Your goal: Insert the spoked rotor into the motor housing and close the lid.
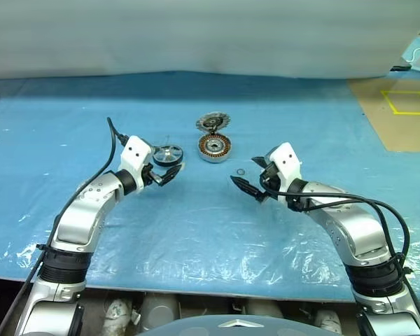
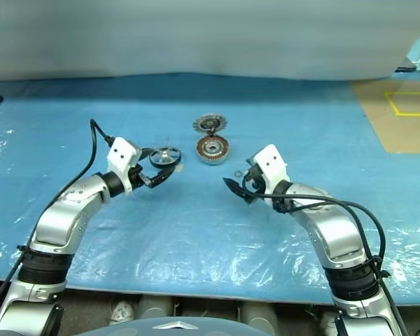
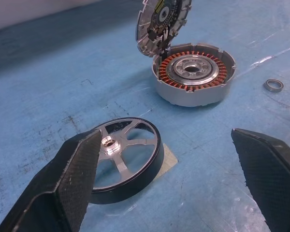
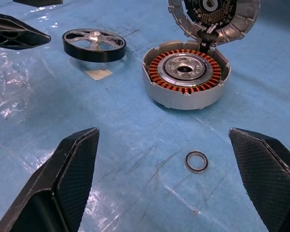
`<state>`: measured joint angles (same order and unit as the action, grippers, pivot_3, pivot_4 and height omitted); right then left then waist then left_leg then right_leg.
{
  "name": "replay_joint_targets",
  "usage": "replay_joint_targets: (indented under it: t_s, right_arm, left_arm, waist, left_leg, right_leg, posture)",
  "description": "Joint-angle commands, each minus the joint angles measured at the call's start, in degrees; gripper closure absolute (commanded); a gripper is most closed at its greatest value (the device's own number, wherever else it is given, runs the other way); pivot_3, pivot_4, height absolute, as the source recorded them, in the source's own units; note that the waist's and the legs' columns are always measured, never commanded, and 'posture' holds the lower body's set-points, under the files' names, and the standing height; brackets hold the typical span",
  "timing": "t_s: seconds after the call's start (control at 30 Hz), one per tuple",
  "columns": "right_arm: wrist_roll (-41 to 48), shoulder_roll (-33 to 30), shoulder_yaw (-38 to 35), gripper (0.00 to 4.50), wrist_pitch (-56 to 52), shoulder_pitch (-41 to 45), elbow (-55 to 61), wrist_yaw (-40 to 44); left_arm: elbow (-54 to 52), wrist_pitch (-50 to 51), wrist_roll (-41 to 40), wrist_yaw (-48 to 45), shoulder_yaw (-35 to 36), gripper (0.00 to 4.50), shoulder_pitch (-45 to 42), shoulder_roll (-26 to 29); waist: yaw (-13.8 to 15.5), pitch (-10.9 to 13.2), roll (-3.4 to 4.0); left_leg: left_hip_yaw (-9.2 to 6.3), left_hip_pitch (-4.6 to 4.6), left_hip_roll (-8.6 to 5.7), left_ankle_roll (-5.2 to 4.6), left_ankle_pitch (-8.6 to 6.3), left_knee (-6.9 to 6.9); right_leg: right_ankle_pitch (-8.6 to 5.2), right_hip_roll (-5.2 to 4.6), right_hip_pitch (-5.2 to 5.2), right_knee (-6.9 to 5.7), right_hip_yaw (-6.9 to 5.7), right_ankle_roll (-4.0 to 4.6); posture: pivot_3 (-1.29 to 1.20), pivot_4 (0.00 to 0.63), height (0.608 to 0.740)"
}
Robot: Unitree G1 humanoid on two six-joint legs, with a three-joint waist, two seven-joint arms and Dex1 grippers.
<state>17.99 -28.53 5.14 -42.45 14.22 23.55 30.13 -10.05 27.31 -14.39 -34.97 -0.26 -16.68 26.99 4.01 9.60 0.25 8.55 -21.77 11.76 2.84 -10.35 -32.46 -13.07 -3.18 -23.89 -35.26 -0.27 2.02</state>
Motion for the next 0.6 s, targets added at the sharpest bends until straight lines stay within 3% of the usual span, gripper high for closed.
replay_joint_targets:
  t_s: [0.03, 0.6]
  right_arm:
    - [-0.14, -0.43, -0.42, 0.04, 0.40, -0.01, 2.76, -0.12]
    - [-1.35, -0.29, -0.02, 0.04, 1.59, 0.42, 0.93, 0.30]
  left_arm:
    - [-0.39, -1.37, -0.07, -0.61, 0.82, 0.00, -0.43, 0.84]
    - [1.25, -2.78, 0.60, -0.85, 0.33, 0.00, -0.57, 0.37]
  waist:
    - [-0.02, 0.00, 0.00]
    - [-0.01, 0.00, 0.00]
  left_leg:
    - [0.00, 0.01, 0.00, 0.00, 0.00, 0.00]
    - [0.00, 0.00, 0.00, 0.00, 0.00, 0.01]
  right_leg:
    - [0.00, 0.00, 0.00, -0.01, 0.01, 0.00]
    - [0.00, 0.01, 0.00, -0.01, 0.01, 0.00]
  posture:
    - [0.00, 0.150, 0.740]
    - [0.00, 0.150, 0.740]
